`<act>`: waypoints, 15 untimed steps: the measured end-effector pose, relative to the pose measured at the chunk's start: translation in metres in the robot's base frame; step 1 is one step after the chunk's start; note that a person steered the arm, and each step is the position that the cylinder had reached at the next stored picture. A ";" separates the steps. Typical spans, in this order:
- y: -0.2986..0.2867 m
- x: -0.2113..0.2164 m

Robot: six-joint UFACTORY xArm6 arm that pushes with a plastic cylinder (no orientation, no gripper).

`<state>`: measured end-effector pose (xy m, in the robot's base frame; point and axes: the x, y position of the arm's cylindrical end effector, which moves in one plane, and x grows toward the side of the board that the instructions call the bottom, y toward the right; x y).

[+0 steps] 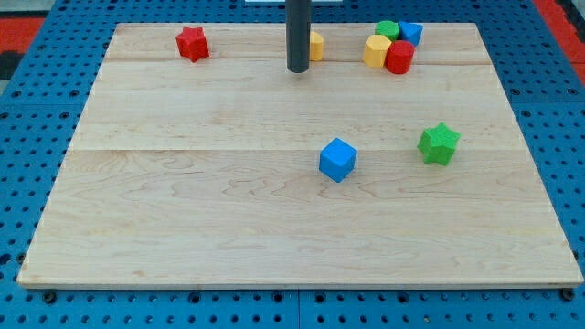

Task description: Separate the group of blocks from each other

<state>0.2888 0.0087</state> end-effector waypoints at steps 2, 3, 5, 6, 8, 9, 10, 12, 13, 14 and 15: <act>0.084 0.046; 0.167 0.026; 0.216 -0.088; 0.180 -0.098; 0.125 -0.069; 0.126 -0.096; 0.149 -0.096; 0.182 -0.069; 0.148 -0.038; 0.122 0.001; 0.091 0.018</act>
<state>0.3067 0.0998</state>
